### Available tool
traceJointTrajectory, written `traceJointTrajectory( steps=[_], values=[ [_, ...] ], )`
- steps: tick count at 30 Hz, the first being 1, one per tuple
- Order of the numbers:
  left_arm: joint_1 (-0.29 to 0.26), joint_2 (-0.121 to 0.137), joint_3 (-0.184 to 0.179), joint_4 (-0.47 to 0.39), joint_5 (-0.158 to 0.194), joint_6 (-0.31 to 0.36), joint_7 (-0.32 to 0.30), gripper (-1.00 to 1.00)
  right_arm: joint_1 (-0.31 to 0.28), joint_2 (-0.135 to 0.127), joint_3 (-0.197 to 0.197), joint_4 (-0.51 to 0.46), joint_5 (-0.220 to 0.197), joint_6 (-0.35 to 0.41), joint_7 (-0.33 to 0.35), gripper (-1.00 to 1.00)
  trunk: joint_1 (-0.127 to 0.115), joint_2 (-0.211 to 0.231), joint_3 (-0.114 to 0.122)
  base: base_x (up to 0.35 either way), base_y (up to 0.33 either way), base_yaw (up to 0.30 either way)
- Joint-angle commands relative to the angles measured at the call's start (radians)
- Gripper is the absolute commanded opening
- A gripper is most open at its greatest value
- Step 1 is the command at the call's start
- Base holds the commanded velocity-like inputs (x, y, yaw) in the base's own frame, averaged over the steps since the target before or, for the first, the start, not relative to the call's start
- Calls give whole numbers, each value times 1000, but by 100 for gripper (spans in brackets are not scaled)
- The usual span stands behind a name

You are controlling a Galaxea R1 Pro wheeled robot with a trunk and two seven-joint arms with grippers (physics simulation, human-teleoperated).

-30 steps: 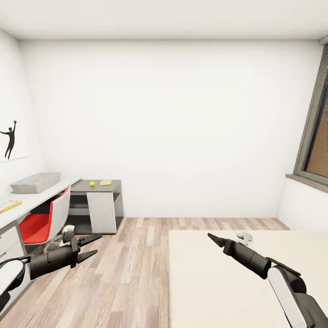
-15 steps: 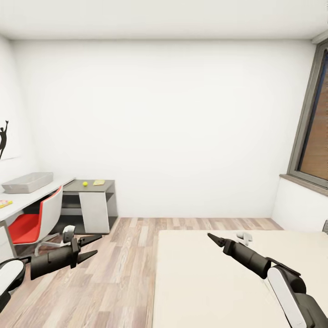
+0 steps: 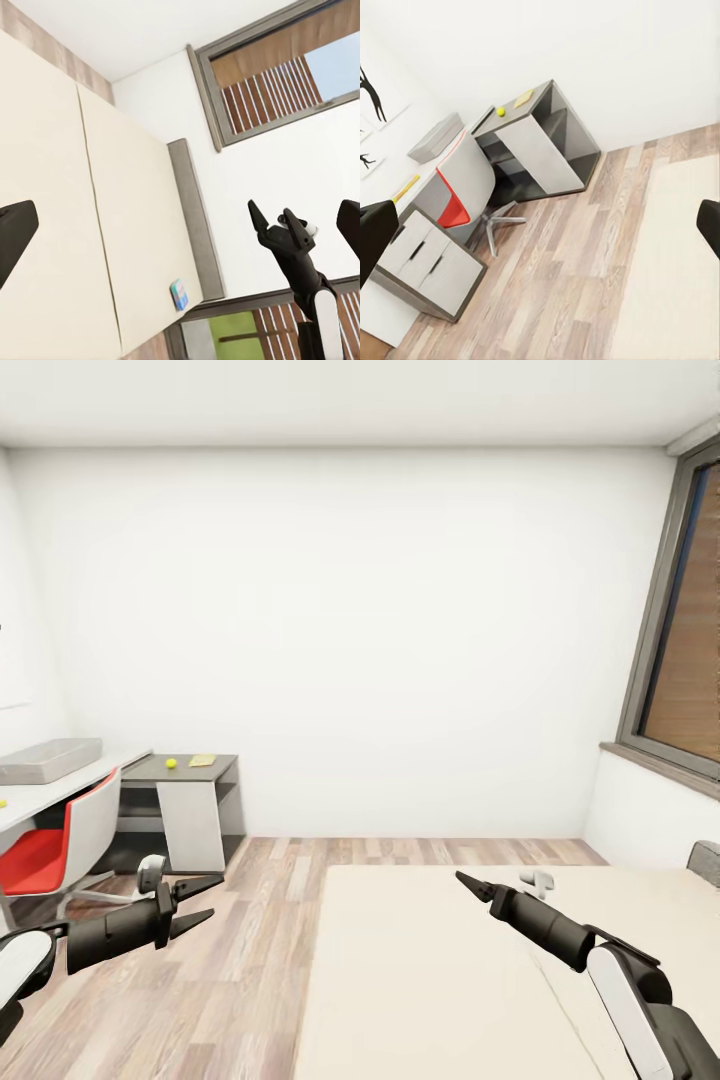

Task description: Put all the toys in the child's room - the three board games (two on the bed and one on the table), the two jigsaw puzzles on the table, and the tennis ball on the table - inside the toy box on the table in the child's room.

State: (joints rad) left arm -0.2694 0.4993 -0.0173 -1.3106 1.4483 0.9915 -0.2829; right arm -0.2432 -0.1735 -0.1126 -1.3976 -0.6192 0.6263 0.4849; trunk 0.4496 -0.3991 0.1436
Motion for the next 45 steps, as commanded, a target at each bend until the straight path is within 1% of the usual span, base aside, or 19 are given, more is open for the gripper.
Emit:
traceJointTrajectory(
  steps=[1,12,30,36,45],
  values=[
    [-1,1,-1,1,-6,1,-8,100,0,0,-2,0,-5,7,2,100,0,-1,-1,0,-300,0],
    [-1,1,-1,1,-6,1,-9,100,2,-1,-6,-7,-7,9,3,100,0,-1,-1,0,-300,0],
    [-1,1,-1,1,-6,1,-9,100,3,0,-8,-13,-8,10,3,100,0,-1,-11,0,-296,0],
    [-1,1,-1,1,-6,1,-9,100,3,0,-8,-12,-8,10,2,100,0,-1,-11,0,-127,0],
    [-1,1,-1,1,-6,1,-9,100,3,0,-6,-12,-8,10,2,100,0,-1,-12,0,-27,0]
  ],
)
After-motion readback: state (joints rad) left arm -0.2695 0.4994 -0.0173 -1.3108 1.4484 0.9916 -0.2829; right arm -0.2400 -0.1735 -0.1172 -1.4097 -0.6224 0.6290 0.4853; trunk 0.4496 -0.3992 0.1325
